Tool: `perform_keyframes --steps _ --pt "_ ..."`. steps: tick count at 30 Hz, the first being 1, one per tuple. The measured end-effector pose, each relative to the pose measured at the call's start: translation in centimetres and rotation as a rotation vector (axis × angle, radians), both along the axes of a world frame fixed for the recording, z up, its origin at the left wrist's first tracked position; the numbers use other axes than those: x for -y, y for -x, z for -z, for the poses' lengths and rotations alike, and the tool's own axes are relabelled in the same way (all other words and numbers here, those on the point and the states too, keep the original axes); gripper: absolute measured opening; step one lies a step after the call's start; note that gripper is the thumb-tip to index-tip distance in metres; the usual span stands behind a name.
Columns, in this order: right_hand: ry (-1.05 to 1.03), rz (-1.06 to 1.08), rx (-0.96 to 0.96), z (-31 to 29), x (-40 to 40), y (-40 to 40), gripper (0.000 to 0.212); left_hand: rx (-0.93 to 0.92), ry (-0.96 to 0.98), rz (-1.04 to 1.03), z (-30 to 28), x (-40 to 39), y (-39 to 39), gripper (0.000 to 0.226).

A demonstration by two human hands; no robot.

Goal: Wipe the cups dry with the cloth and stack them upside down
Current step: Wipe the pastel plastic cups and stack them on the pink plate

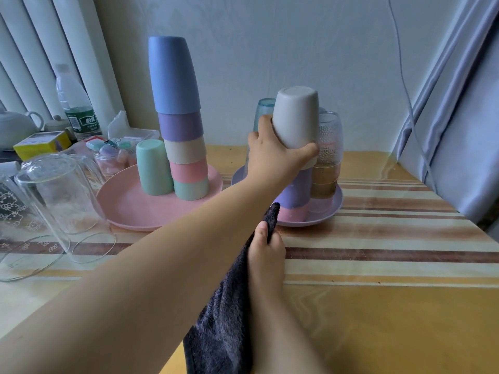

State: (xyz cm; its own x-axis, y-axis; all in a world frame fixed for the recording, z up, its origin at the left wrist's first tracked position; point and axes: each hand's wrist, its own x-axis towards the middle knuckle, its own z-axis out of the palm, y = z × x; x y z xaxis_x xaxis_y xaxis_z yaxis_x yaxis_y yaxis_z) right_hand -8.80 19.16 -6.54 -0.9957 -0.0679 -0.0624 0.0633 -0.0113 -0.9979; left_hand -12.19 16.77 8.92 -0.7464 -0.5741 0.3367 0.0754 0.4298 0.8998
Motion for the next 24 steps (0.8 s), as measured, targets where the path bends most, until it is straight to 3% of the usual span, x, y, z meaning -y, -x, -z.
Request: perform_keyframes --steps 7,10,17,21,24 --pt "0.040 -0.059 -0.021 -3.3 -1.1 -2.0 0.032 -0.097 -0.123 0.081 -1.4 2.0 -3.0 0.079" --pt "0.047 -0.081 -0.055 -4.2 -1.5 -2.4 0.034 -0.084 -0.130 0.118 -0.6 4.0 -6.3 0.071" --pt "0.131 -0.152 -0.100 -6.8 -1.6 -4.2 0.037 0.080 -0.263 -0.046 4.6 8.1 -15.3 0.049" --pt "0.091 -0.279 -0.355 -7.7 -0.9 -6.7 0.026 0.065 -0.294 -0.065 7.9 8.0 -17.5 0.055" --pt "-0.132 -0.397 -0.657 -6.4 0.7 -9.2 0.052 0.086 -0.229 0.024 9.2 7.7 -17.9 0.054"
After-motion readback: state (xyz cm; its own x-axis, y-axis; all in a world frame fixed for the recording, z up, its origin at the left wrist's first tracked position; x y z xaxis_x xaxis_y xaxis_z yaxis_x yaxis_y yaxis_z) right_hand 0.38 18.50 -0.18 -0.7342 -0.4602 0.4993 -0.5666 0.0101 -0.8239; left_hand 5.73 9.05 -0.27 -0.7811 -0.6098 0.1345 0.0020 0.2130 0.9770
